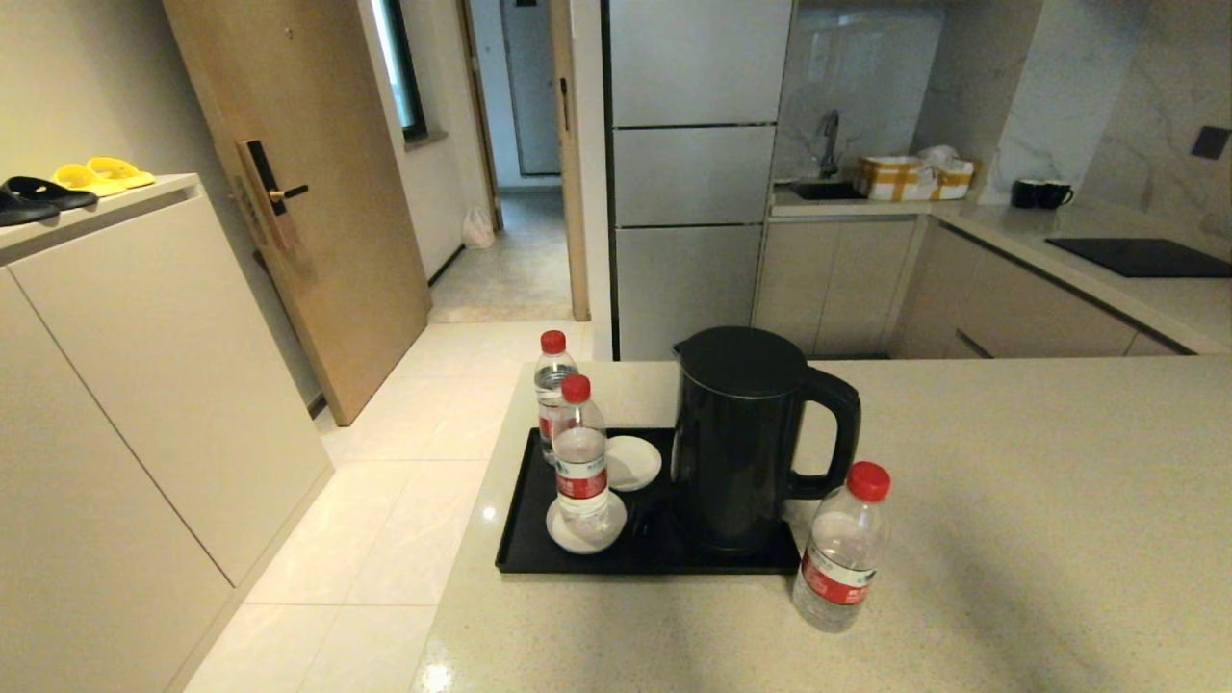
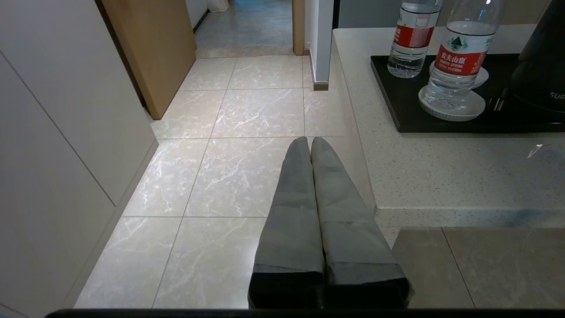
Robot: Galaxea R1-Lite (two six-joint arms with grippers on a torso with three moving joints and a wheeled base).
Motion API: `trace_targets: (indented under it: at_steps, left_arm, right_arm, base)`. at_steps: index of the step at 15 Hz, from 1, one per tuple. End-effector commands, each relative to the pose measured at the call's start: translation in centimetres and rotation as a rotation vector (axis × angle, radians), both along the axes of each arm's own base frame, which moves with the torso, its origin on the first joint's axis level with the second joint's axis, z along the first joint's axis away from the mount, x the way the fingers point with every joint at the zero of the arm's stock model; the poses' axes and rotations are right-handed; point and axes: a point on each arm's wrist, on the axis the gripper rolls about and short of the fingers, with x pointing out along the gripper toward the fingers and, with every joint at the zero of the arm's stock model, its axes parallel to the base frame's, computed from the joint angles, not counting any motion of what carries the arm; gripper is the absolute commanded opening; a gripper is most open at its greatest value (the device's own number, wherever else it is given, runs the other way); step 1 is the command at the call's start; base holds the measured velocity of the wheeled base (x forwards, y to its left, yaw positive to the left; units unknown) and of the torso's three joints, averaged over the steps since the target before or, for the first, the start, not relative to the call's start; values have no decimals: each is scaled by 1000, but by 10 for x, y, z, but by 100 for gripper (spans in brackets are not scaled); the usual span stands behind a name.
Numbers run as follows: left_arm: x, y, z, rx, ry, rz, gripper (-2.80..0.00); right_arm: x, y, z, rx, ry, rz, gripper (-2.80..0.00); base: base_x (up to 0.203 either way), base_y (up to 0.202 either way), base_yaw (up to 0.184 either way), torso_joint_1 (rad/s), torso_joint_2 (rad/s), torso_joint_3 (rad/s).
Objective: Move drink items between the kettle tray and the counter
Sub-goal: Pick up the bottled water
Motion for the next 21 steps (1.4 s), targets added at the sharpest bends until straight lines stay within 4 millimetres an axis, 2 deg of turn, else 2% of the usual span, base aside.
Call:
trace_targets:
  at_steps: [1,21]
  left_arm:
    - [0,0,0,0,0,1,-280]
    - [0,0,0,0,0,1,-280]
  right_arm:
    - [0,0,0,1,3,0,-280]
    - [0,0,0,-2,3,1,-280]
  base:
    - [0,0,0,0,0,0]
    - [0,0,0,0,0,0]
